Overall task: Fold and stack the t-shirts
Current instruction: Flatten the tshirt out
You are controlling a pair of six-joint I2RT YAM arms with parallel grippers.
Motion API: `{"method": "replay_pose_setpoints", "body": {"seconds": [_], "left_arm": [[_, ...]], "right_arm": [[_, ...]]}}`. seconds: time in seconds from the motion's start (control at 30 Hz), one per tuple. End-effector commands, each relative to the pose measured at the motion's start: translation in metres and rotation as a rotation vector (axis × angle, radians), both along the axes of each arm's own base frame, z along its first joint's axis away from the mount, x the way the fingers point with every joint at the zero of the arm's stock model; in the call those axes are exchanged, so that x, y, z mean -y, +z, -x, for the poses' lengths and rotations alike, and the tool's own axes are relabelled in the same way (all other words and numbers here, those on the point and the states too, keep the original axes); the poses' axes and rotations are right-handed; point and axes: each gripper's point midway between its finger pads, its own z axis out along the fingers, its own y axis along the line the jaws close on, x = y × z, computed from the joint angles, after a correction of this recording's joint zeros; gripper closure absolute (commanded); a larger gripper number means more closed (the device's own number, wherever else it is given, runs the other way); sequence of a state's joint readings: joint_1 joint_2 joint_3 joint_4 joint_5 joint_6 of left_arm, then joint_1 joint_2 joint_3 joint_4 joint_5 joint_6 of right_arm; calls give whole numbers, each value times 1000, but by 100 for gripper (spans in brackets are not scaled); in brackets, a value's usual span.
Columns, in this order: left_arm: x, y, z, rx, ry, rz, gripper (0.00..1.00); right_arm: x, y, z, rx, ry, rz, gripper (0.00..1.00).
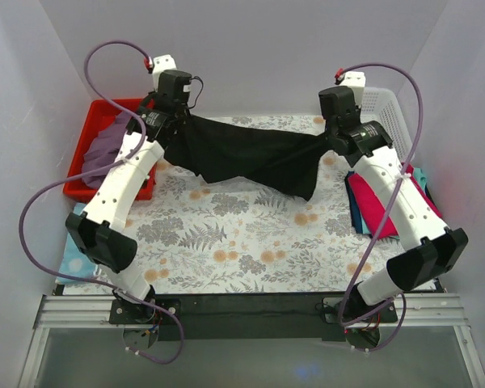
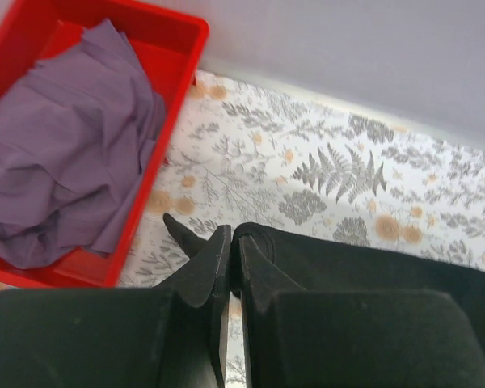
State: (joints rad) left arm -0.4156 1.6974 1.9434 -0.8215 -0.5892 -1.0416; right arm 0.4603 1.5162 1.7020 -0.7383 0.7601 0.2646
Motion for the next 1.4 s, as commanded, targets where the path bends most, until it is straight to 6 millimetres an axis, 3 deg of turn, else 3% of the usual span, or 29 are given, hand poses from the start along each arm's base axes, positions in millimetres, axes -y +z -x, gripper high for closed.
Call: {"method": "replay_pose_setpoints", "body": {"seconds": [0.0, 0.1, 0.13, 0.2, 0.23, 0.33, 0.37, 0.43, 0.47, 0.53, 0.57, 0.67, 0.7, 0.77, 0.8, 0.83, 0.9, 0.93, 0.97, 1.03, 1.1, 1.13, 1.17, 1.2, 1.23, 1.27, 1.3, 1.37], "left_arm": [[-40, 83, 38, 218, 113, 17, 100], [-49, 105, 52, 290, 125, 41, 100], [-55, 123, 63, 344, 132, 58, 100], [-62, 133, 73, 387, 148, 71, 100], [-69, 149, 84, 446, 165, 104, 100], [-62, 145, 83, 468, 137, 141, 100], [-55, 139, 76, 456, 114, 151, 100], [-44, 118, 61, 404, 91, 140, 100], [-32, 91, 39, 336, 81, 122, 100], [-16, 57, 15, 255, 39, 120, 100], [-3, 11, -12, 160, 33, 113, 100], [8, -58, -54, 2, -11, 188, 100], [10, -107, -75, -89, -7, 204, 100], [11, -118, -100, -90, 0, 202, 100], [9, -152, -118, -141, 10, 192, 100], [14, -135, -134, -95, -13, 223, 100], [17, -139, -156, -79, -23, 239, 100], [19, -163, -167, -107, -25, 223, 100], [22, -144, -179, -54, -40, 231, 100], [21, -144, -187, -36, -61, 241, 99], [20, -149, -182, -49, -68, 236, 82], [20, -147, -181, -43, -73, 229, 66], [20, -131, -176, -25, -88, 230, 61], [19, -139, -169, -49, -92, 222, 56], [19, -135, -165, -43, -98, 219, 52], [17, -117, -157, -21, -107, 218, 46], [19, -126, -149, -55, -126, 218, 45], [21, -121, -135, -67, -148, 219, 39]], "right_arm": [[16, 52, 20, 132, -20, -38, 99], [21, 69, 33, 178, -15, -60, 99], [23, 73, 37, 190, -12, -67, 99], [26, 87, 49, 229, -1, -92, 99], [29, 91, 53, 241, -2, -95, 99], [34, 101, 66, 281, -3, -122, 99], [35, 90, 66, 265, -11, -123, 99], [33, 77, 66, 252, -18, -140, 99], [32, 45, 63, 186, -24, -118, 99], [27, 9, 55, 133, -55, -137, 99], [24, -31, 51, 44, -62, -111, 99], [21, -83, 37, -36, -106, -141, 99], [25, -109, 28, -80, -137, -136, 99], [27, -128, 16, -109, -165, -150, 99], [29, -139, 3, -119, -180, -151, 99], [32, -142, -3, -125, -187, -140, 99], [37, -154, -14, -153, -199, -108, 99], [38, -150, -20, -144, -202, -104, 99], [38, -152, -23, -155, -193, -94, 99], [39, -156, -31, -168, -191, -97, 99], [37, -159, -35, -177, -181, -100, 99], [36, -160, -36, -178, -178, -103, 99], [34, -160, -37, -180, -171, -109, 99], [33, -162, -38, -185, -167, -112, 99], [32, -163, -38, -188, -163, -115, 99], [30, -165, -39, -195, -157, -120, 99], [30, -167, -38, -199, -157, -123, 99], [28, -171, -38, -208, -152, -127, 99]]}}
